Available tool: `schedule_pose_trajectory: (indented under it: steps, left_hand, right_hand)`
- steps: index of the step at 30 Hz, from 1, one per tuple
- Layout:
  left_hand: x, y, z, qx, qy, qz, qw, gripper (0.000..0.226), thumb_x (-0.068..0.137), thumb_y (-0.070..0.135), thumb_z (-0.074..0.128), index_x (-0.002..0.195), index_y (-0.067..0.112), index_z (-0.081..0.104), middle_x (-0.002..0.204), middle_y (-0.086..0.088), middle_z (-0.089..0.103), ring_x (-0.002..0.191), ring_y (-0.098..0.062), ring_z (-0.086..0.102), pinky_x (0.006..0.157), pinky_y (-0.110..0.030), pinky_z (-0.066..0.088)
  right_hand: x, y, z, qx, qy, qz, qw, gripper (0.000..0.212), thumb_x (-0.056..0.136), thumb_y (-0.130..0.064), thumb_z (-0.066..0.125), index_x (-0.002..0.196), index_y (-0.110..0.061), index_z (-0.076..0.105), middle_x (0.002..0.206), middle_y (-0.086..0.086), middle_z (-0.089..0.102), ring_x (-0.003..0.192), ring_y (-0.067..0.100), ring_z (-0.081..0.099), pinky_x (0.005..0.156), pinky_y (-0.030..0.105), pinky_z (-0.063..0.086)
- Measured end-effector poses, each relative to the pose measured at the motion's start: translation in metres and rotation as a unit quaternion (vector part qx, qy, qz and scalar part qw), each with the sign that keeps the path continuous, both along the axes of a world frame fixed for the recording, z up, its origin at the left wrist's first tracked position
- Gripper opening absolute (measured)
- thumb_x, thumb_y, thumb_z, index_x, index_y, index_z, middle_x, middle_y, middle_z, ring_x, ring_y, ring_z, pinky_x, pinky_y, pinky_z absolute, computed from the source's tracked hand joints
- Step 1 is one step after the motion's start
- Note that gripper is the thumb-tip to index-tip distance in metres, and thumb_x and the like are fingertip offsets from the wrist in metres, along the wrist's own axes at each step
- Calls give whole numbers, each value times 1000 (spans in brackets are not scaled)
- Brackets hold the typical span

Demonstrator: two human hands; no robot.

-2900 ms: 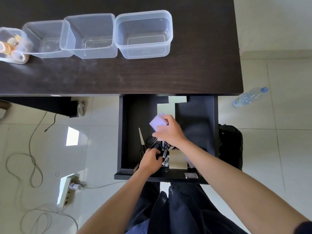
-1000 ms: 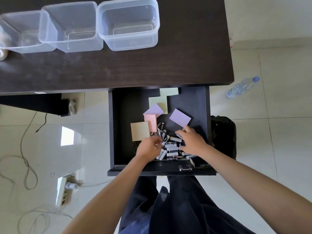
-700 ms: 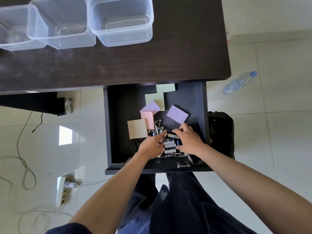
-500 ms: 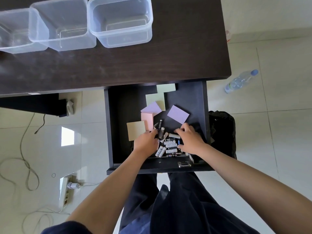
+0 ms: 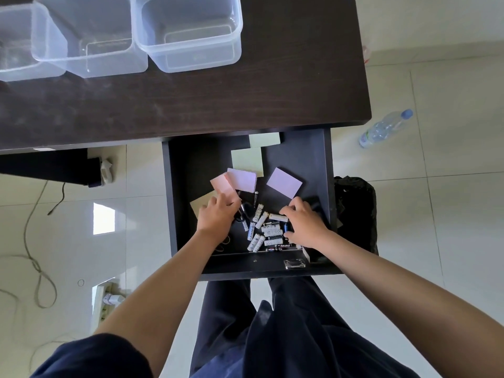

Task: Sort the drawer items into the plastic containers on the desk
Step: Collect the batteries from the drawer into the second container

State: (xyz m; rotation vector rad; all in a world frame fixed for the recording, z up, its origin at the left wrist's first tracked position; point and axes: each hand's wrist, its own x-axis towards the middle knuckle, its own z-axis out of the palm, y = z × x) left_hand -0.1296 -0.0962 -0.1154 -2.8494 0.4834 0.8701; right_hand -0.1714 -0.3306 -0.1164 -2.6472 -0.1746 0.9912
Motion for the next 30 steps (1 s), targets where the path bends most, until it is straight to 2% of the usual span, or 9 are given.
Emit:
schedule_pose_trajectory:
  steps: [6, 10, 12, 14, 16, 19, 23, 27, 30]
  left_hand:
    - [15, 3, 10, -15, -28, 59, 998, 46, 89, 32, 57, 130, 19, 41, 125, -15, 43, 112, -34, 47, 89, -43, 45]
    - [-2, -15, 13, -106, -23, 123, 986, 34, 86, 20, 53, 117, 8, 47, 117, -14, 46, 101, -33, 51, 71, -39, 48]
    - [-17, -27, 12, -164, 16, 179, 970, 27, 87, 24, 52, 109, 7, 49, 112, -13, 52, 94, -33, 56, 65, -38, 48]
    - [-32, -37, 11, -175, 57, 256, 949, 33, 86, 31, 56, 109, 8, 49, 111, -11, 53, 95, -32, 59, 69, -38, 51]
    - [-43, -43, 6, -170, 76, 301, 935, 50, 84, 36, 62, 123, 9, 45, 123, -11, 50, 108, -31, 56, 78, -38, 50]
    - [-52, -48, 0, -196, 83, 309, 927, 67, 80, 36, 65, 137, 13, 38, 136, -8, 44, 123, -29, 47, 90, -40, 49]
    - [-55, -47, -4, -220, 103, 284, 927, 67, 77, 35, 69, 136, 16, 41, 136, -5, 41, 126, -25, 42, 94, -37, 45]
    - [-57, -41, -7, -216, 138, 267, 929, 71, 72, 38, 72, 134, 21, 42, 133, -4, 41, 125, -26, 41, 98, -39, 44]
    - [-62, -38, -7, -194, 155, 255, 934, 76, 72, 39, 74, 136, 25, 37, 132, -5, 40, 124, -30, 41, 99, -41, 42]
  right_hand:
    - [-3, -2, -1, -1, -10, -2, 1000, 54, 78, -27, 71, 127, -19, 48, 124, 7, 37, 114, 26, 42, 78, 35, 42]
    - [-5, 3, 2, 7, -51, 2, 999, 66, 78, -33, 71, 136, -21, 42, 130, 7, 37, 117, 26, 40, 87, 33, 41]
    - [1, 10, 3, 23, -83, 38, 996, 69, 78, -32, 70, 139, -19, 41, 136, 7, 37, 121, 29, 39, 96, 42, 42]
    - [11, 19, 4, 36, -97, 91, 990, 73, 76, -30, 70, 141, -19, 37, 144, 5, 34, 125, 30, 37, 100, 46, 40]
    - [22, 29, 5, 37, -93, 147, 984, 80, 75, -25, 69, 145, -20, 31, 152, 2, 27, 128, 28, 33, 105, 46, 34]
    - [38, 36, 6, 10, -75, 214, 974, 87, 73, -18, 67, 148, -22, 22, 156, -4, 18, 133, 25, 26, 108, 44, 27]
    - [46, 25, 8, -12, -65, 253, 965, 82, 71, -20, 65, 144, -22, 29, 142, -3, 35, 126, 25, 32, 103, 42, 30]
    - [38, 11, 3, -7, -52, 235, 971, 69, 71, -31, 66, 135, -23, 41, 129, -1, 41, 118, 23, 40, 98, 39, 32]
    - [26, 5, -1, 20, -26, 192, 981, 63, 72, -29, 67, 130, -21, 44, 126, 1, 41, 118, 23, 43, 93, 38, 41]
